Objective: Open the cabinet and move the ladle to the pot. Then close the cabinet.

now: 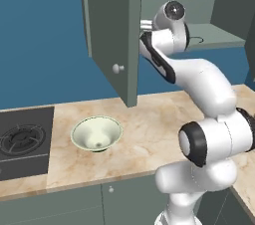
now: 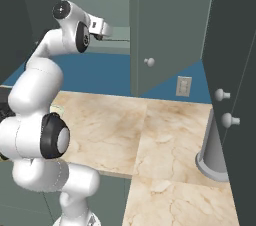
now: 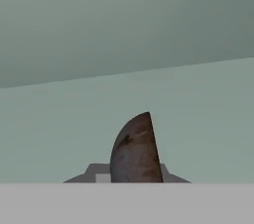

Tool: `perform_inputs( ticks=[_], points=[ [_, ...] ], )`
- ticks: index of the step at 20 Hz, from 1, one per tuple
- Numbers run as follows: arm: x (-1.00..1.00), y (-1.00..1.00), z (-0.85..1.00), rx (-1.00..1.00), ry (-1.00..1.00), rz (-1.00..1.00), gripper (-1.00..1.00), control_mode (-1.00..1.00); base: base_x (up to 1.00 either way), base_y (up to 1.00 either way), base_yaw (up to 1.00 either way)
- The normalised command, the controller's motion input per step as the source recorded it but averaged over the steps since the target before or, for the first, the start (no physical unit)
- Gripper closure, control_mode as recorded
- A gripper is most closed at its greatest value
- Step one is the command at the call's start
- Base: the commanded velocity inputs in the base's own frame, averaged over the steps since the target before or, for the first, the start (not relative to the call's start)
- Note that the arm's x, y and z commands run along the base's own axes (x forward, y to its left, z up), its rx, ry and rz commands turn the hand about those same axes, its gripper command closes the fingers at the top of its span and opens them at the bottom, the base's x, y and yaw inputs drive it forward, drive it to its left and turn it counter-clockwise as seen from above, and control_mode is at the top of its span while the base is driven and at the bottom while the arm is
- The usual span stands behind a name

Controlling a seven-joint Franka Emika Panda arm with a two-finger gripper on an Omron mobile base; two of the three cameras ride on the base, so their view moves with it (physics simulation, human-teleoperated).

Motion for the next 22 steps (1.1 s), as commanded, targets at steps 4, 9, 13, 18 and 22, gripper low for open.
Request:
perform_inputs(
  ticks=[4, 9, 13, 18, 22],
  points=[
    [-1.0, -0.03, 0.11, 0.0, -0.24, 0.14, 1.0, -1.0, 0.0, 0.0, 0.0],
    [-1.0, -0.09, 0.19, -0.01, -0.17, 0.17, 1.0, -1.0, 0.0, 0.0, 0.0],
    [-1.0, -0.02, 0.39, -0.12, 0.0, 0.09, 1.0, -1.0, 0.0, 0.0, 0.0],
    [-0.98, 0.0, 0.47, -0.17, 0.09, 0.03, 1.0, -1.0, 0.0, 0.0, 0.0],
    [-0.94, 0.0, 0.3, -0.18, 0.1, 0.01, 1.0, -1.0, 0.0, 0.0, 0.0]
  ],
)
